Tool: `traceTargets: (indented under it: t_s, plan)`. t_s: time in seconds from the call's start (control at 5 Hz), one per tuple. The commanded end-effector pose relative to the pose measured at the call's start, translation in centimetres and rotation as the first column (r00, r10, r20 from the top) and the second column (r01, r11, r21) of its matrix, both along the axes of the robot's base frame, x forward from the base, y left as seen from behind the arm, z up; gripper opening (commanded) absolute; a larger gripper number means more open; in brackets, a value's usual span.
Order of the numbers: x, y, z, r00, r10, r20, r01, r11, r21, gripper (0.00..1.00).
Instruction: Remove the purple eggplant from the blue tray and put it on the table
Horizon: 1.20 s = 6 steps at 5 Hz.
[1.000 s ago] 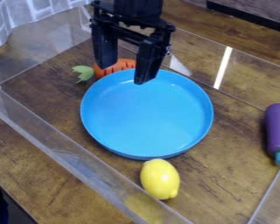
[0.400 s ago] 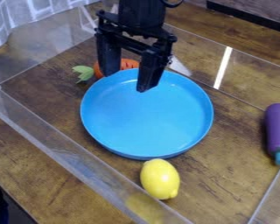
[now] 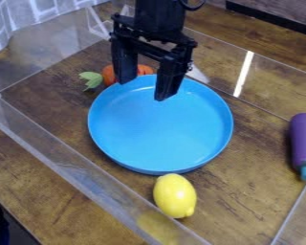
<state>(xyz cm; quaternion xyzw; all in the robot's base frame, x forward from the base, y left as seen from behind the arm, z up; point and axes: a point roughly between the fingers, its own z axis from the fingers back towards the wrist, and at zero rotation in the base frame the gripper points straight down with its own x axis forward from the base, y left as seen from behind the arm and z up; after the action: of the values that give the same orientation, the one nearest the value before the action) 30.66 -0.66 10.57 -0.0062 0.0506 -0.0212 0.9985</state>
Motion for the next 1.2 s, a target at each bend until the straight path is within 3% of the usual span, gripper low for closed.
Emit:
traceTargets:
  t_s: [0.0,1.0]
  plan:
    - [1.0,0.1,1.3,0.998,-0.003,0.060,0.004,1.000,-0.004,1.00]
    - [2.1,0.3,0.6,0.997,-0.015,0.072,0.016,1.000,-0.013,1.00]
